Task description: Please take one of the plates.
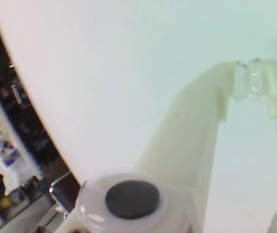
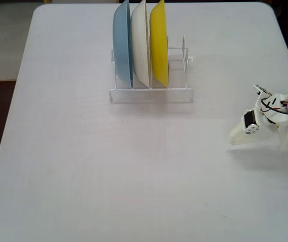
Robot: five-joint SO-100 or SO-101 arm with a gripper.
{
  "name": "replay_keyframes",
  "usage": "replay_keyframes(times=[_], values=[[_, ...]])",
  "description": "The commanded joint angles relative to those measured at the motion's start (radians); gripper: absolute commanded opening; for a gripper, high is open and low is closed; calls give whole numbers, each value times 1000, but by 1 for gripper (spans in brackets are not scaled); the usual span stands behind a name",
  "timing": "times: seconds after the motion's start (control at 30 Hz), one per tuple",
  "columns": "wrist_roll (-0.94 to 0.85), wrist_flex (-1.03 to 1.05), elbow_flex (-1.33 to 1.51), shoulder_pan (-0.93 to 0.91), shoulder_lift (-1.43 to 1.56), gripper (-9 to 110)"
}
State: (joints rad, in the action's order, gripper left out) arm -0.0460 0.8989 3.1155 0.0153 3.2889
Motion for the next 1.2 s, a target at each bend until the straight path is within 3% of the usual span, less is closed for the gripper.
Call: replay_keyframes(times=[0.0,1.17], values=[[5,5,-61,6,23,0],[20,5,-63,3,23,0]])
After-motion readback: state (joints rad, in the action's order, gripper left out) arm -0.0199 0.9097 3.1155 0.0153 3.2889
